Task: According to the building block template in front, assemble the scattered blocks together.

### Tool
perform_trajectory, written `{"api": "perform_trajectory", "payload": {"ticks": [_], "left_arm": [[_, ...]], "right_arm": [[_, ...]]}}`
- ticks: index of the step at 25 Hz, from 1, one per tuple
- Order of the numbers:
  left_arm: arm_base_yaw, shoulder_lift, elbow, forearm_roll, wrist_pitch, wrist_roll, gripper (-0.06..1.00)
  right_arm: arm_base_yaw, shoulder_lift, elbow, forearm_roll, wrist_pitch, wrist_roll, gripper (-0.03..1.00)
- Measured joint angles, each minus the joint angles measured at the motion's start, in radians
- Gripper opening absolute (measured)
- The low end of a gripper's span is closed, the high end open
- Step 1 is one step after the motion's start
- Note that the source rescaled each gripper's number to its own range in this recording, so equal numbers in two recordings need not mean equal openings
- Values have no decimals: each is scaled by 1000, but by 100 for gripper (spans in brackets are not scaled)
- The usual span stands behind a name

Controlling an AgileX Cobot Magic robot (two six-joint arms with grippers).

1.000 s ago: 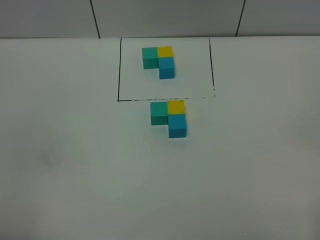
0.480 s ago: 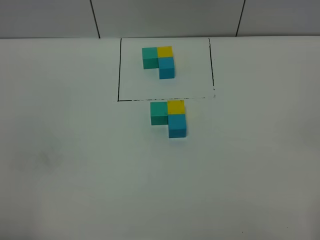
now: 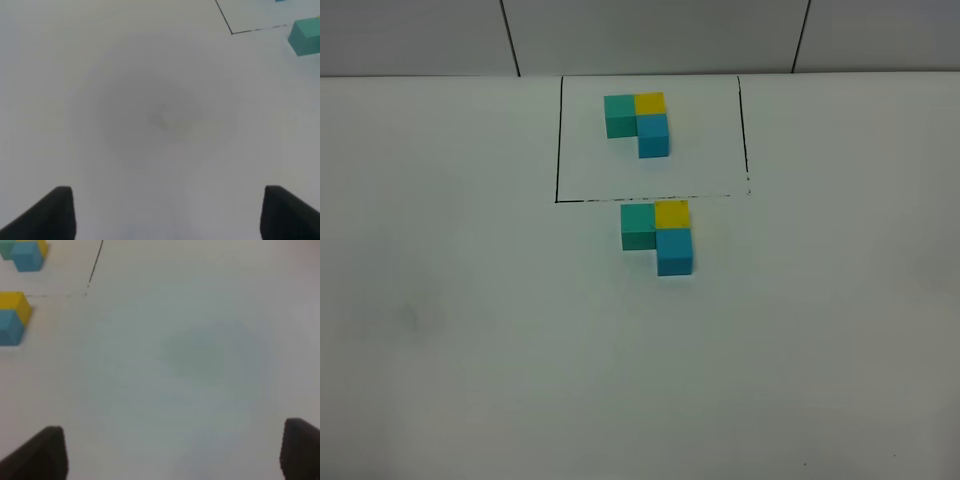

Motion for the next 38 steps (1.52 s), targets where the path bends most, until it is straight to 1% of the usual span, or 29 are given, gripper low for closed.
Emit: {"api": "perform_trajectory", "payload": {"ticks": [38], "left_arm": [[0,0,0,0,0,0,75]], "right_arm": [[0,0,0,0,0,-1,73]]}}
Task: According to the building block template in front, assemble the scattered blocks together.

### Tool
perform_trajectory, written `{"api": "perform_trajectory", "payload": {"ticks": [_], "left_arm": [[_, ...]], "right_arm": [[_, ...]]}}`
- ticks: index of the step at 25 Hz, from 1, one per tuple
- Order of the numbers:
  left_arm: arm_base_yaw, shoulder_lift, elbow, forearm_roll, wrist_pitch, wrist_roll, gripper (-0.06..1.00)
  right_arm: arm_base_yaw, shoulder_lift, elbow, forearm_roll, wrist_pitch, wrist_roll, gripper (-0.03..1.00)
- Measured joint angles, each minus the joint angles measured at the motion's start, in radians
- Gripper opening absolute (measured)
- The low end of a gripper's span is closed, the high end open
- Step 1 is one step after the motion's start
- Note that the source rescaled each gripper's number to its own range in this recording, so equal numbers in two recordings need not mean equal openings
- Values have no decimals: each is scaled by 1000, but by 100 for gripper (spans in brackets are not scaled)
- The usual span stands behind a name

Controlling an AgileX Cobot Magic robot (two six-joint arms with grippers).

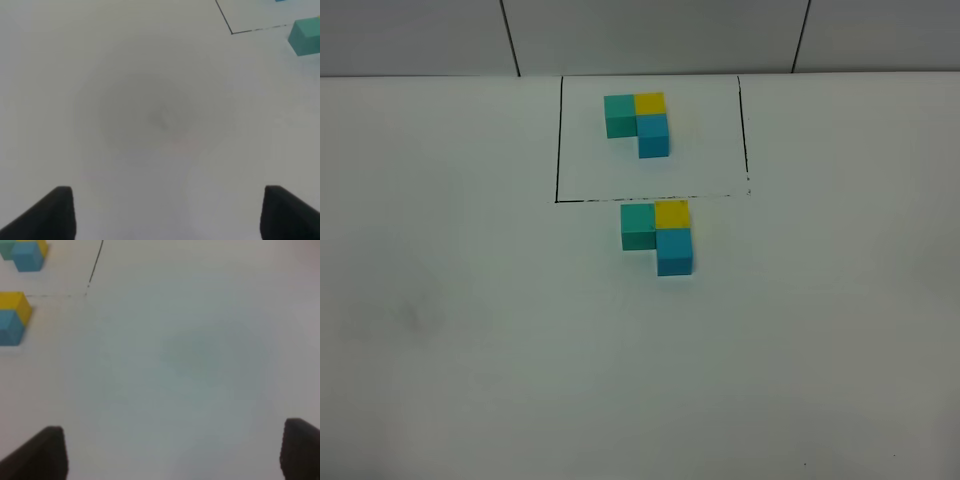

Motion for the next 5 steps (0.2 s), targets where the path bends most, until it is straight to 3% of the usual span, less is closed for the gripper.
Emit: {"api": "perform_trajectory", "payload": {"ticks": [5], "left_arm": [[0,0,0,0,0,0,75]], "right_arm": [[0,0,0,0,0,0,73]]}}
